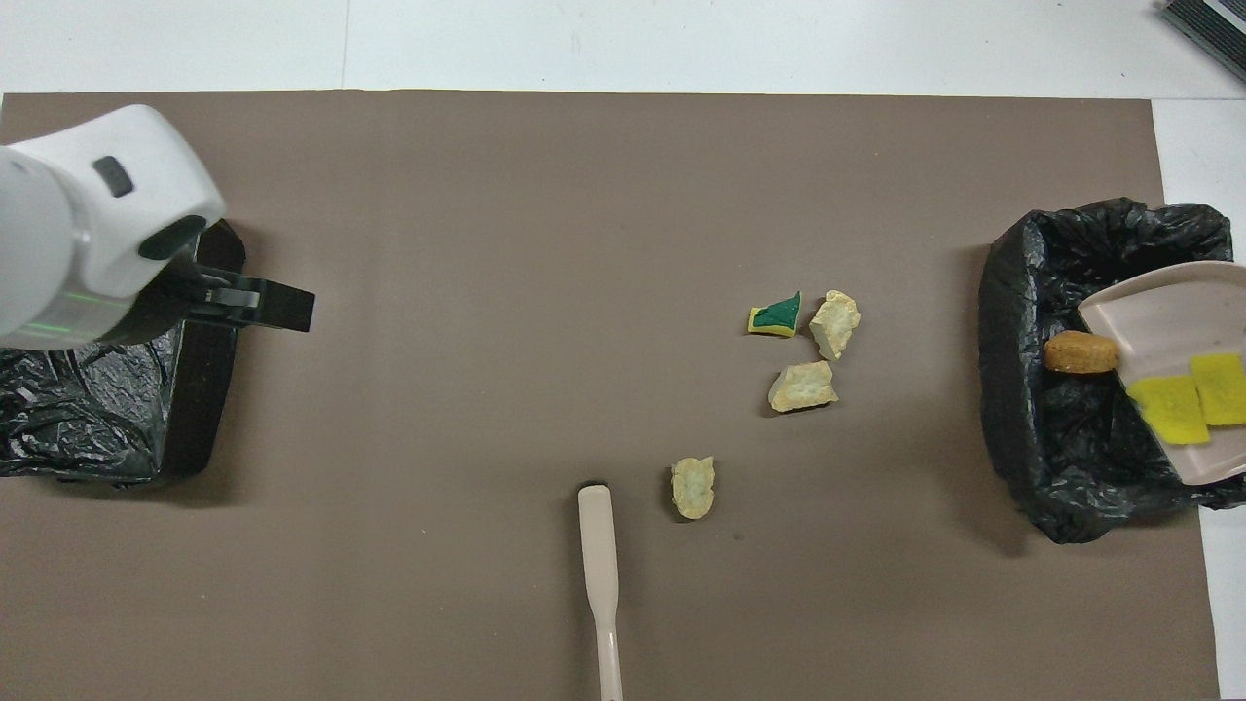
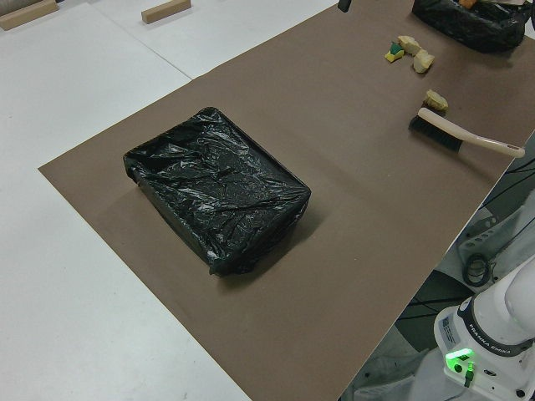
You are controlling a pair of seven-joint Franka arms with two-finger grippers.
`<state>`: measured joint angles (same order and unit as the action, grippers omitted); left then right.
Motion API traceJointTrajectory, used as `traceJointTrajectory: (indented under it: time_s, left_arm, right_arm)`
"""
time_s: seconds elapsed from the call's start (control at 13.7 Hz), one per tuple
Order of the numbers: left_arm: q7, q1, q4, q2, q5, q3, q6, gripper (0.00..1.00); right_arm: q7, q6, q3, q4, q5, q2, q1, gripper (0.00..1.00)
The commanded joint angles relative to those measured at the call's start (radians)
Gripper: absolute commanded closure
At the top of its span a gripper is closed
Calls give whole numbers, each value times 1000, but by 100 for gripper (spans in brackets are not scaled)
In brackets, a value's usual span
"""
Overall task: Sweep and dump trash in bin
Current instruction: 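Tip the dustpan over the bin with the right gripper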
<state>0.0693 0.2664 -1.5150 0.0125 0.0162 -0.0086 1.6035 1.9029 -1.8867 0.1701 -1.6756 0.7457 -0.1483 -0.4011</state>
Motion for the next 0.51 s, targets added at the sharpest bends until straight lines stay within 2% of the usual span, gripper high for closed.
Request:
traceJointTrajectory:
  time_s: [0.0,0.29,0.44]
  left_arm:
    - [-57,-53,101,-29,27,19,-97,0]
    - [-117,-107,72,3,8,19,-108,0]
    - [-112,-110,72,6,15,15,-112,0]
  right_arm:
    - [10,-15,2,-49,67,42,-22,100]
    - [-11,-19,2,-52,172,85,-36,100]
    - [-92,-20,3,-135,213,137,-19,100]
